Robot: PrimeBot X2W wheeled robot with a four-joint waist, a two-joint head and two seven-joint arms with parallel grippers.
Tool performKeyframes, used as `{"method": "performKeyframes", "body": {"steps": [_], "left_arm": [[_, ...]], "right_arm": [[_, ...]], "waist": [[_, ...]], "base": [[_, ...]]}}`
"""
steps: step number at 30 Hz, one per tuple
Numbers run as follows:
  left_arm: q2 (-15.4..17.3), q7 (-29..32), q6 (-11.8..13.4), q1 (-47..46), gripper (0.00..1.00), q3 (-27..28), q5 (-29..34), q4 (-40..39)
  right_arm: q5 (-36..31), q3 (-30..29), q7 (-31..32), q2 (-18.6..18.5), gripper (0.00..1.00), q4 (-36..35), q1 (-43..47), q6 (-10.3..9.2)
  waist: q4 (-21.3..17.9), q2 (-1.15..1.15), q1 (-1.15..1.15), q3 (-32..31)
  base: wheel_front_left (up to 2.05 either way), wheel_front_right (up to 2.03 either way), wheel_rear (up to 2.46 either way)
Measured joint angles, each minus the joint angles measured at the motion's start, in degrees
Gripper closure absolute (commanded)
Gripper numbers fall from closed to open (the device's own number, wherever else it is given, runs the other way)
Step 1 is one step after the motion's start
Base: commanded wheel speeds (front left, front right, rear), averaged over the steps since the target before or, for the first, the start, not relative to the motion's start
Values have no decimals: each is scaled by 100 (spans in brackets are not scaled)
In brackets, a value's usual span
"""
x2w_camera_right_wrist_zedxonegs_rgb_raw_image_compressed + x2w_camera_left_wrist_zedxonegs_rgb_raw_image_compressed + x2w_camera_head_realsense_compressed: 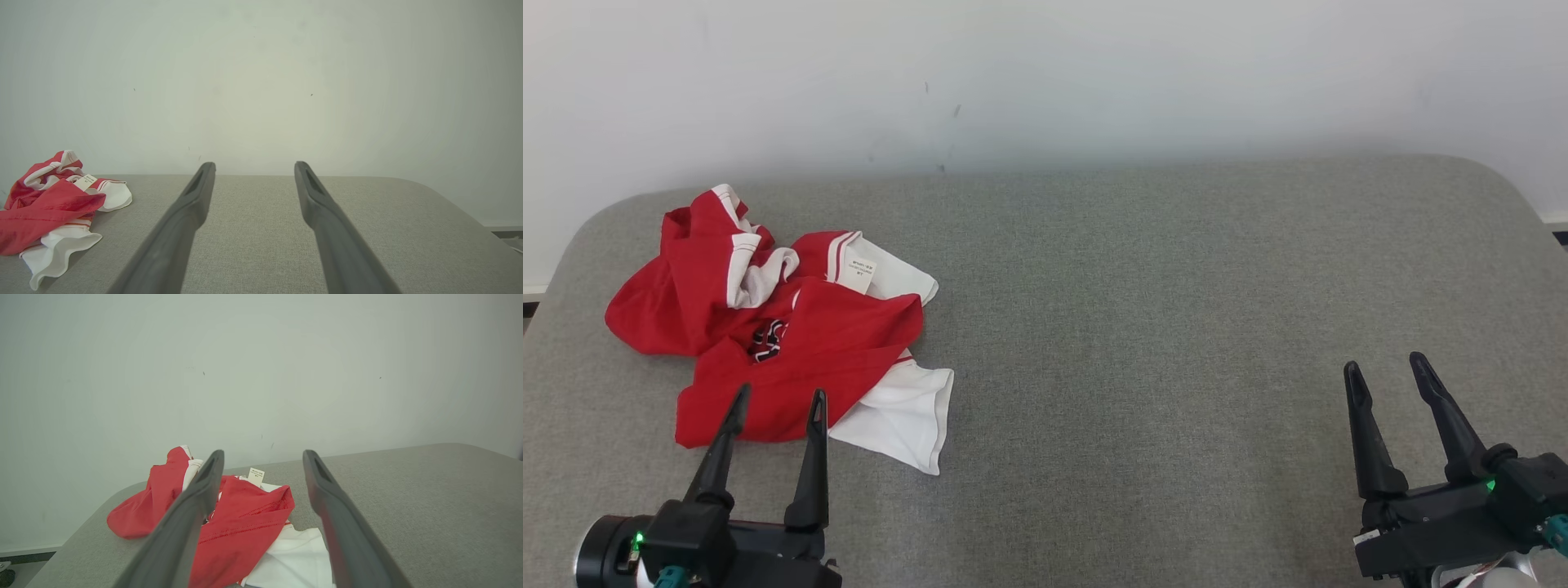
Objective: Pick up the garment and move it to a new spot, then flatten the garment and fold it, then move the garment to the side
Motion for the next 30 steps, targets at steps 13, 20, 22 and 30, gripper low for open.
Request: {"method": "performKeyframes", "body": {"steps": [13, 20, 22, 30], "left_arm": [[-68, -19, -48, 13, 0, 47, -12, 33], [-98, -22, -102, 29, 0, 99, -104, 127], [-125, -22, -104, 29, 0, 109, -109, 142], [-164, -22, -163, 28, 0, 140, -193, 188]], "right_arm": [[0, -46, 0, 21, 0, 48, 0, 0], [1, -57, 0, 68, 0, 33, 1, 35], [2, -57, -1, 86, 0, 24, 1, 80], [3, -57, -14, 100, 0, 8, 1, 182]], "waist": [[-7, 0, 0, -13], [-19, 0, 0, -12], [-23, 0, 0, -10], [-20, 0, 0, -5]], "base": [[0, 0, 0], [0, 0, 0], [0, 0, 0], [0, 0, 0]]}}
